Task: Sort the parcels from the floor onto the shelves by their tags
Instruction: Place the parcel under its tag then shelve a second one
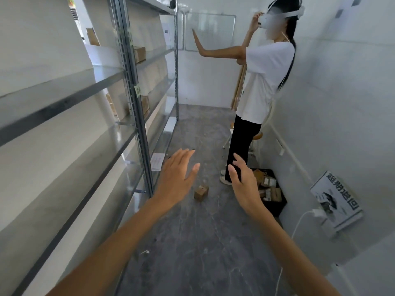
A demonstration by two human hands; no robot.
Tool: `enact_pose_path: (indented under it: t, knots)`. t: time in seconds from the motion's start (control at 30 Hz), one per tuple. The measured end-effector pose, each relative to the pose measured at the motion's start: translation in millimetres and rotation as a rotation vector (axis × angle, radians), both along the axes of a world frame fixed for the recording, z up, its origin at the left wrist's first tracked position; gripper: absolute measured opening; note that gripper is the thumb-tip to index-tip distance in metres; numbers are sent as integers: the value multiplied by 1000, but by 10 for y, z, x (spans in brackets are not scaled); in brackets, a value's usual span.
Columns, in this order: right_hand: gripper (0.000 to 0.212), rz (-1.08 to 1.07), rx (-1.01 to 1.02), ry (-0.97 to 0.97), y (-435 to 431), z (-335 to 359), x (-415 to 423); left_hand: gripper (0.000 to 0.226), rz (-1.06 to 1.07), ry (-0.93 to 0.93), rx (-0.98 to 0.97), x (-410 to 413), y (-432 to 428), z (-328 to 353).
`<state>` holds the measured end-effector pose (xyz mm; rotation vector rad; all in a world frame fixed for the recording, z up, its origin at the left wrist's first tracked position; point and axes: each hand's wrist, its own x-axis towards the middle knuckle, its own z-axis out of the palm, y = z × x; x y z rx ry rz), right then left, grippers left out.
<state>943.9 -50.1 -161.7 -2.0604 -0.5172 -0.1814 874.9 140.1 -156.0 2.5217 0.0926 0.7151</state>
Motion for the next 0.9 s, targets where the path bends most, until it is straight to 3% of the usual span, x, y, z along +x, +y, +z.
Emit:
enact_pose_path:
  t: [0.13,0.5,0.9]
  knots:
    - [63,43,-7,-35,16,-46,433,65,6,21,-5,459,0,-23]
    - [55,28,-45,35,131,-245,1475,54,15,-10,-45,1477,60,-105]
    - [53,-10,-11,129,582,-427,2337,62,31,22,-69,2403,462,-287]
